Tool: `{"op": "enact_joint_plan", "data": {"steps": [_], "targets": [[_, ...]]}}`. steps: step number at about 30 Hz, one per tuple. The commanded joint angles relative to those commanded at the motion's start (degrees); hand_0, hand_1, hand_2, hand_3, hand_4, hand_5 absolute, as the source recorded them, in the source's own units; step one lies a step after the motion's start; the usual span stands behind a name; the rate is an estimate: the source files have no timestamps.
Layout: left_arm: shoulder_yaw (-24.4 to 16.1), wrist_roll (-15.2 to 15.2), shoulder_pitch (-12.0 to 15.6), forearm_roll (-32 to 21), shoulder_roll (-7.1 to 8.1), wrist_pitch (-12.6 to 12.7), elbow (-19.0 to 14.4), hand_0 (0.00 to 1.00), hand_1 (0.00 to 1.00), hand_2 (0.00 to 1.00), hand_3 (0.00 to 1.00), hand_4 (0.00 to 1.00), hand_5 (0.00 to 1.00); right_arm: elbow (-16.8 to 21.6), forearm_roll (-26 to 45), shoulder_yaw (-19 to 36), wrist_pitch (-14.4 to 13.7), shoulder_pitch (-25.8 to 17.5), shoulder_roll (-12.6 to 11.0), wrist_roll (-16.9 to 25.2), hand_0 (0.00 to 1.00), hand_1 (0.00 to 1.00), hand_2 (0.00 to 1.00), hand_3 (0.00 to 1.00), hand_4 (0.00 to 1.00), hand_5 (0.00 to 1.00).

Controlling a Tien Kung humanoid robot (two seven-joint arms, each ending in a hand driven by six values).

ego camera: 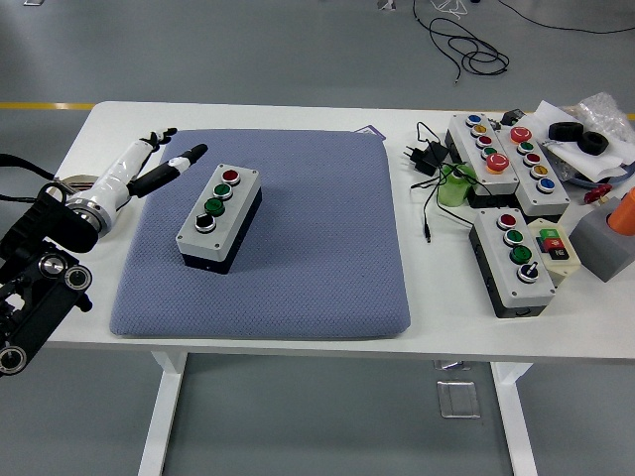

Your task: Pick up the button,place it on the desk,press the button,press the button

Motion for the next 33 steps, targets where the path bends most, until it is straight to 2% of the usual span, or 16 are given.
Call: {"op": "enact_joint_plan", "data": {"steps": [4,9,14,20,23,28,33], "targets": [[0.5,3.1,-0.8,7.1,-1.79,-0.8,1.2,0.998,0.998,0.998,0.998,0.998,0.998,0.0,0.5,-0.3,-0.1,0.3,0.0,0.1,0.632,0.536,0.624,0.570,0.312,0.243],[0.6,3.1,-1.1,18.7,-3.53,-1.7,2.7,0.998,0.998,0.998,0.998,0.998,0.998,0.0,0.5,-0.3,-0.1,0.6,0.1,0.1,0.632,0.534,0.624,0.569,0.311,0.243],[1.1,4.6,-1.7,29.2,-5.01,-0.6,3.9,0.998,0.998,0.998,0.998,0.998,0.998,0.0,-0.3,0.1,0.1,0.7,0.1,-0.1,0.632,0.534,0.624,0.569,0.311,0.243],[1.6,5.6,-1.9,29.2,-5.20,-1.0,4.6,0.998,0.998,0.998,0.998,0.998,0.998,0.0,-0.4,0.3,0.2,0.8,0.1,0.0,0.632,0.534,0.624,0.569,0.311,0.244],[1.8,4.8,-1.9,29.2,-5.20,-0.8,4.8,0.989,0.998,0.998,0.998,0.998,0.998,0.0,-0.4,0.2,0.2,0.9,0.1,0.0,0.631,0.533,0.624,0.569,0.311,0.243],[3.2,4.3,-1.3,24.2,-5.28,-1.4,4.4,0.989,0.998,0.998,0.998,0.998,0.998,0.0,-0.5,0.2,0.2,0.9,0.1,0.0,0.631,0.533,0.624,0.569,0.311,0.243],[3.9,5.1,-1.3,23.2,-5.99,-2.3,4.6,0.986,0.998,0.998,0.998,0.998,0.998,0.0,-0.8,0.3,0.3,1.0,0.0,-0.1,0.631,0.533,0.622,0.570,0.311,0.242]]}}
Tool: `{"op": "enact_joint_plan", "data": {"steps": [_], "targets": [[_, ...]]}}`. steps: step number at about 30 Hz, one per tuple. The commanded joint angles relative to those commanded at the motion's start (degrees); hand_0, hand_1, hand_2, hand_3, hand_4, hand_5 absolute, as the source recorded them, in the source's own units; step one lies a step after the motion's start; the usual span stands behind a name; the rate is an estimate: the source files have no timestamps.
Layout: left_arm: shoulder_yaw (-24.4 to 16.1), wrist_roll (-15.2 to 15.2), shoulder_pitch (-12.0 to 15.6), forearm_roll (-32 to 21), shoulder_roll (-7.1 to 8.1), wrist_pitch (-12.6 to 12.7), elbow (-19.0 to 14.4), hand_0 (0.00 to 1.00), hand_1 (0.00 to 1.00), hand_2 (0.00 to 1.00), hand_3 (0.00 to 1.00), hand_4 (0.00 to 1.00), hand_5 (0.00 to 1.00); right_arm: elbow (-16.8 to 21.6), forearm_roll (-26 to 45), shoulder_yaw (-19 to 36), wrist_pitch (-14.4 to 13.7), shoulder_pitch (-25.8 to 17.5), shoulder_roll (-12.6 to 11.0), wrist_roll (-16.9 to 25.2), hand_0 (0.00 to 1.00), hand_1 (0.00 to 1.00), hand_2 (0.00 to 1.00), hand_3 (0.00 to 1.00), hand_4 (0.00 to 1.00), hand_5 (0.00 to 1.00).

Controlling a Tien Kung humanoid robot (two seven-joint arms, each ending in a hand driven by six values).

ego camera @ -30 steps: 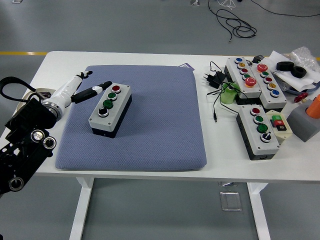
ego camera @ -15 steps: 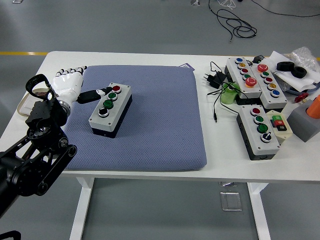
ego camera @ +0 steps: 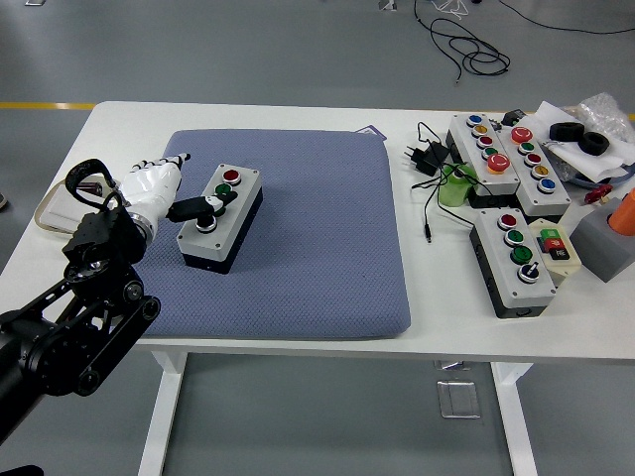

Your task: Pick up the button,place it on the desk,press the button,press the button

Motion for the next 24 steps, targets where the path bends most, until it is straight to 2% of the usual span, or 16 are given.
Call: {"op": "enact_joint_plan", "data": {"steps": [6,8,13,14,24], "targets": [[0.8,1.6,-0.6,0.5,-1.24,-1.4,1.1,0.982,0.998,0.998,0.998,0.998,0.998,0.0,-0.1,0.1,0.0,0.1,0.0,-0.1,0.631,0.533,0.622,0.569,0.311,0.242],[1.1,1.7,-0.7,0.2,-1.64,-1.7,1.6,0.950,0.998,0.998,0.998,0.998,0.998,0.0,-0.2,0.1,0.1,0.1,0.0,-0.1,0.632,0.532,0.622,0.569,0.311,0.243],[1.9,2.1,-1.2,-0.6,-2.64,-2.3,2.9,0.950,0.998,0.998,0.998,0.998,0.998,0.0,-0.3,0.2,0.0,0.2,0.0,-0.1,0.632,0.532,0.622,0.569,0.311,0.243],[2.0,2.3,-1.3,-0.6,-2.88,-2.4,3.2,0.899,0.997,0.998,0.998,0.998,0.998,0.0,-0.5,0.3,0.1,0.2,0.0,-0.1,0.631,0.531,0.622,0.567,0.309,0.243],[2.6,4.0,-2.4,0.5,-4.43,-4.3,6.3,0.888,0.988,0.998,0.998,0.998,0.998,0.0,-1.3,0.8,0.1,0.3,0.0,-0.1,0.629,0.530,0.622,0.564,0.309,0.242]]}}
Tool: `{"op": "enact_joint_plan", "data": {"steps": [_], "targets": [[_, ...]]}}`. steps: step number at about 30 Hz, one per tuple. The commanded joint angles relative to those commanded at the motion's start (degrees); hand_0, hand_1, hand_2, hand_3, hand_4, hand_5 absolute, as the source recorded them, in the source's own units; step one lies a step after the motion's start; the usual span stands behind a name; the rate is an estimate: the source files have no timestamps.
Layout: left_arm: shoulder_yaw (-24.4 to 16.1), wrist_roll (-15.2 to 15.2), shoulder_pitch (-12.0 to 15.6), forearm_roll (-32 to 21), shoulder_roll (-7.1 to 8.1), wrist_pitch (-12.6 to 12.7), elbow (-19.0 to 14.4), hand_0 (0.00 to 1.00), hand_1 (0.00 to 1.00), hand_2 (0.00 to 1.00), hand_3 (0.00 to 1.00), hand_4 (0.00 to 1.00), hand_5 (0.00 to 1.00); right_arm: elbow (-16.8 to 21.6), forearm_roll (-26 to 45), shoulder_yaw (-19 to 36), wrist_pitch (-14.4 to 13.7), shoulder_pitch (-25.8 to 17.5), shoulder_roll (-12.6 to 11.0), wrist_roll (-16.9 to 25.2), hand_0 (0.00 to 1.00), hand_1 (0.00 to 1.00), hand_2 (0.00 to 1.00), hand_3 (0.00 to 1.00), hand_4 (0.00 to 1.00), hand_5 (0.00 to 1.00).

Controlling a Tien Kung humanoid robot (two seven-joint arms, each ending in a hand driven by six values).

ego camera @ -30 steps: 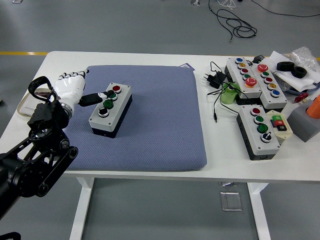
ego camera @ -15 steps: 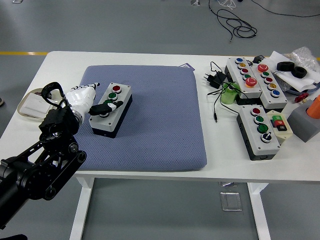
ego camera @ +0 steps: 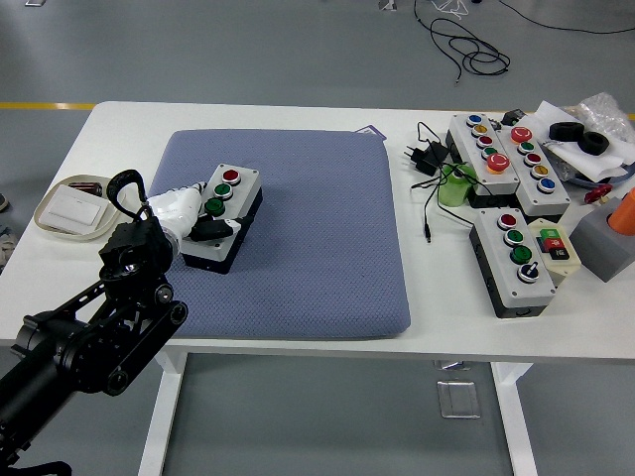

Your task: Pick up the button,place it on the desk,press the button,press the button

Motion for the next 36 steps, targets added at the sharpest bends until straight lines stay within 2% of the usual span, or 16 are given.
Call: {"op": "enact_joint_plan", "data": {"steps": [1,2,7,8,13,14,19,20,25,26,29,31,32,34,36], "targets": [[0.0,0.0,0.0,0.1,-0.03,-0.1,0.1,0.888,0.988,0.998,0.998,0.998,0.998,0.0,0.0,0.0,0.0,0.0,0.0,0.0,0.629,0.530,0.622,0.564,0.309,0.242],[0.0,0.1,-0.2,0.4,-0.10,-0.4,0.3,0.855,0.979,0.998,0.998,0.998,0.862,0.0,0.0,0.0,0.0,0.0,0.0,0.0,0.629,0.531,0.621,0.563,0.311,0.240],[0.0,0.1,-0.4,1.4,-0.14,-1.2,0.6,0.855,0.979,0.998,0.998,0.998,0.862,0.0,-0.2,0.0,0.1,0.1,0.0,0.0,0.629,0.531,0.621,0.563,0.311,0.240],[0.0,0.1,-0.5,1.7,-0.10,-1.3,0.6,0.844,0.960,0.998,0.998,0.998,0.806,0.0,-0.2,0.0,0.1,0.1,0.0,0.0,0.629,0.530,0.621,0.564,0.311,0.241],[0.0,-0.3,-0.4,4.8,0.16,-1.6,0.2,0.844,0.960,0.998,0.998,0.998,0.806,0.0,-0.2,-0.1,0.1,0.0,0.0,0.0,0.629,0.530,0.621,0.564,0.311,0.241],[0.1,-0.5,-0.4,5.3,0.25,-1.9,0.1,0.651,0.802,0.904,0.812,0.933,0.628,0.0,-0.2,-0.1,0.1,0.0,0.0,0.0,0.630,0.530,0.620,0.563,0.311,0.243],[0.8,-0.5,-0.2,5.5,0.72,-2.4,-0.7,0.651,0.802,0.904,0.812,0.933,0.628,0.0,-0.2,-0.1,0.1,-0.1,0.0,-0.1,0.630,0.530,0.620,0.563,0.311,0.243],[1.0,-0.7,-0.2,5.5,0.78,-2.4,-0.8,0.438,0.615,0.718,0.668,0.887,0.563,0.0,-0.5,0.0,0.2,-0.1,0.0,-0.2,0.629,0.530,0.620,0.565,0.310,0.241],[0.9,-1.2,-0.2,5.5,1.02,-3.3,-1.4,0.438,0.615,0.718,0.668,0.887,0.563,0.0,-0.4,-0.2,0.3,-0.2,0.0,-0.2,0.629,0.530,0.620,0.565,0.310,0.241],[0.9,-1.3,-0.3,5.5,1.07,-3.6,-1.5,0.389,0.513,0.571,0.541,0.809,0.487,0.0,-0.4,-0.2,0.3,-0.2,0.0,-0.2,0.630,0.529,0.619,0.565,0.307,0.238],[0.9,-1.7,-0.3,5.5,1.24,-4.1,-1.8,0.389,0.513,0.571,0.541,0.809,0.487,0.0,-0.6,-0.1,0.3,-0.3,0.0,-0.2,0.630,0.529,0.619,0.565,0.307,0.238],[1.0,-2.3,-0.2,5.5,1.46,-2.9,-2.1,0.389,0.513,0.571,0.541,0.809,0.487,0.0,-0.6,-0.1,0.3,-0.4,-0.1,-0.2,0.630,0.529,0.619,0.565,0.307,0.238],[1.0,-2.4,-0.2,5.5,1.51,-2.5,-2.1,0.364,0.487,0.522,0.558,0.809,0.442,0.0,-0.6,-0.1,0.3,-0.5,-0.1,-0.2,0.629,0.529,0.617,0.564,0.302,0.232],[1.4,-2.9,-0.2,5.5,1.82,-0.7,-2.2,0.364,0.487,0.522,0.558,0.809,0.442,0.0,-0.6,-0.1,0.3,-0.6,-0.1,-0.2,0.629,0.529,0.617,0.564,0.302,0.232],[1.8,-3.8,-0.2,5.5,2.06,-0.2,-2.2,0.364,0.487,0.522,0.558,0.809,0.442,0.0,-0.5,-0.1,0.2,-0.6,-0.1,-0.2,0.629,0.529,0.617,0.564,0.302,0.232]]}}
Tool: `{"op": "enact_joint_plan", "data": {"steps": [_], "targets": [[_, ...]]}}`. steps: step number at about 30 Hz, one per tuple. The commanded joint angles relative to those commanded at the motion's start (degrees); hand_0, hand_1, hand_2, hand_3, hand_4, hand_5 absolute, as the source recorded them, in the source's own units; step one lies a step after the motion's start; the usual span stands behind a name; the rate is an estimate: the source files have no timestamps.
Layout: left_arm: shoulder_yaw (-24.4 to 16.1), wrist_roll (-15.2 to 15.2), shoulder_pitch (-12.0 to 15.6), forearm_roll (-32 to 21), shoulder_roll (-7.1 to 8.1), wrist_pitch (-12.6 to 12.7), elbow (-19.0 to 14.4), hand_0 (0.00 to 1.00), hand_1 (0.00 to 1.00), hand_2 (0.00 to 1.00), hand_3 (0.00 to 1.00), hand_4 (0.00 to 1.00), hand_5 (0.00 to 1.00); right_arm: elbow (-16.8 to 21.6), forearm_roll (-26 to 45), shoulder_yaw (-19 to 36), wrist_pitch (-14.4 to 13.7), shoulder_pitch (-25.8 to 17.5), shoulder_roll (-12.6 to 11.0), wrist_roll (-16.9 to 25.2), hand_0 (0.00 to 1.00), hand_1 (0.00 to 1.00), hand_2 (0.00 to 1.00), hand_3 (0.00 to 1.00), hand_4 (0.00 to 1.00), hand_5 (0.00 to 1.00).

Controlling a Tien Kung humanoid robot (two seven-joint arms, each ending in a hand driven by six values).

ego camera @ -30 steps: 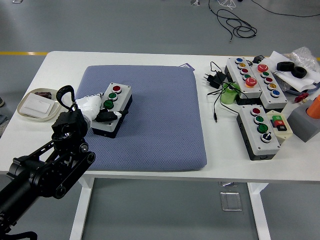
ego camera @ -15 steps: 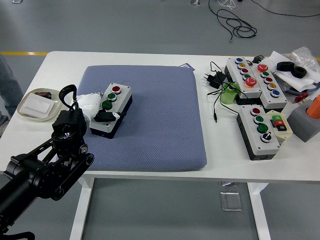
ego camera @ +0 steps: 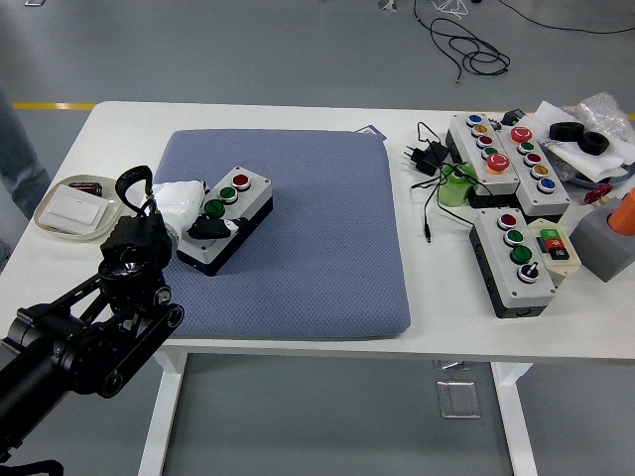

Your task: Pick up the button,place it on the desk,press the button,press the button

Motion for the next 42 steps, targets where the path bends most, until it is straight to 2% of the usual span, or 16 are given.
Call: {"op": "enact_joint_plan", "data": {"steps": [3,4,7,8,9,11,13,14,19,20,22,29,33,37,39,42], "targets": [[0.8,-3.4,-0.2,0.0,0.54,0.8,0.9,0.325,0.462,0.478,0.531,0.818,0.416,0.0,-0.2,0.1,0.0,-0.1,0.0,0.0,0.629,0.529,0.616,0.563,0.301,0.230],[1.3,-6.0,-0.4,0.0,0.99,1.9,2.1,0.325,0.462,0.478,0.531,0.818,0.416,0.0,-0.1,0.0,0.0,-0.1,0.0,0.0,0.629,0.529,0.616,0.563,0.301,0.230],[1.6,-12.6,-0.6,0.0,1.83,3.4,3.4,0.325,0.462,0.478,0.531,0.818,0.416,0.0,0.2,-0.2,0.0,0.0,0.0,0.0,0.629,0.529,0.616,0.563,0.301,0.230],[1.7,-14.9,-0.7,0.0,2.03,3.7,3.5,0.251,0.389,0.389,0.467,0.829,0.440,0.0,0.4,-0.4,0.0,0.0,0.0,0.0,0.629,0.528,0.615,0.562,0.300,0.230],[1.8,-17.0,-0.9,0.0,2.32,4.4,3.7,0.251,0.389,0.389,0.467,0.829,0.440,0.0,0.5,-0.4,-0.1,0.1,0.0,0.0,0.629,0.528,0.615,0.562,0.300,0.230],[1.9,-19.1,-1.0,0.0,2.59,4.9,3.9,0.251,0.389,0.389,0.467,0.829,0.440,0.0,0.5,-0.4,-0.1,0.2,0.1,0.0,0.629,0.528,0.615,0.562,0.300,0.230],[2.1,-23.0,-1.5,0.0,3.33,5.7,3.9,0.251,0.389,0.389,0.467,0.829,0.440,0.0,0.5,-0.5,0.0,0.3,0.1,0.0,0.629,0.528,0.615,0.562,0.300,0.230],[2.2,-24.3,-1.6,0.0,3.45,5.8,3.9,0.283,0.367,0.366,0.444,0.793,0.362,0.0,0.5,-0.5,0.0,0.3,0.1,0.0,0.629,0.528,0.615,0.562,0.300,0.230],[3.4,-34.2,-3.2,0.0,5.80,5.7,3.9,0.283,0.367,0.366,0.444,0.793,0.362,0.0,0.4,-0.5,0.0,0.4,0.1,0.0,0.629,0.528,0.615,0.562,0.300,0.230],[3.6,-36.5,-3.7,0.0,6.50,6.0,4.0,0.294,0.371,0.363,0.439,0.801,0.330,0.0,0.5,-0.6,0.0,0.4,0.1,0.0,0.629,0.528,0.615,0.562,0.299,0.227],[3.8,-39.7,-4.5,0.0,7.09,6.5,4.6,0.294,0.371,0.363,0.439,0.801,0.330,0.0,0.8,-0.8,-0.1,0.4,0.1,0.0,0.629,0.528,0.615,0.562,0.299,0.227],[7.2,-46.1,-7.0,0.0,8.69,10.5,6.2,0.259,0.361,0.343,0.422,0.817,0.360,0.0,0.8,-0.9,-0.1,0.6,0.2,-0.1,0.630,0.529,0.615,0.562,0.299,0.227],[11.0,-48.4,-8.3,0.0,9.89,11.6,6.4,0.266,0.366,0.351,0.427,0.815,0.329,0.0,0.6,-0.9,0.0,0.7,0.2,-0.1,0.630,0.528,0.615,0.562,0.299,0.227],[13.9,-49.4,-9.2,0.0,10.48,12.6,6.8,0.266,0.366,0.351,0.427,0.815,0.329,0.0,0.5,-0.9,0.0,0.7,0.2,-0.1,0.630,0.528,0.615,0.562,0.299,0.227],[14.7,-49.5,-9.4,0.0,10.50,12.6,7.2,0.267,0.374,0.359,0.433,0.803,0.334,0.0,0.4,-0.8,0.0,0.7,0.2,-0.1,0.630,0.529,0.615,0.563,0.299,0.228],[14.7,-49.1,-9.6,0.0,10.34,9.8,7.7,0.267,0.374,0.359,0.433,0.803,0.334,0.0,0.4,-0.7,-0.1,0.7,0.2,-0.1,0.630,0.529,0.615,0.563,0.299,0.228]]}}
